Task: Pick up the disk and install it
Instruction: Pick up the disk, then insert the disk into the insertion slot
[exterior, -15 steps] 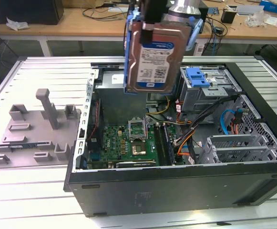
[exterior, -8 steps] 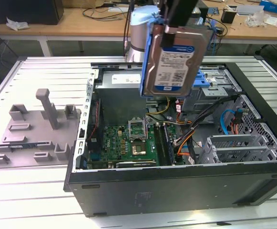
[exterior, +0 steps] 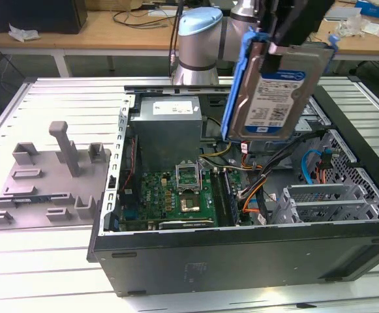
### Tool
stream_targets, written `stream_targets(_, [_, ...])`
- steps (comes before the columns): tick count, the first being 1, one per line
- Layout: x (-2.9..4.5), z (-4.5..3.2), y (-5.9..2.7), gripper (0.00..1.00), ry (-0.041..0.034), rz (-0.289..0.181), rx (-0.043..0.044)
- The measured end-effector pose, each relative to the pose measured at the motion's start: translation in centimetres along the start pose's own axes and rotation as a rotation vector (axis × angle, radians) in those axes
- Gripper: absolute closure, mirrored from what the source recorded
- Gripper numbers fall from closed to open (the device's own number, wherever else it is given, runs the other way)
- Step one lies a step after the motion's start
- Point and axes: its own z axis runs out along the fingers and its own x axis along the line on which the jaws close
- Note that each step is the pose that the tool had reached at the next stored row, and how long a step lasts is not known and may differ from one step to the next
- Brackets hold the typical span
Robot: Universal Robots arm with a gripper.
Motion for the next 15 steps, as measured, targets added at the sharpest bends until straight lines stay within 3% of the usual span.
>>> stream_targets(4, [1.19, -0.14, -2.07, 0.63, 0.0, 0.0, 0.0])
stream_targets(15, [1.38, -0.16, -2.33, 0.63, -0.0021, 0.0, 0.0])
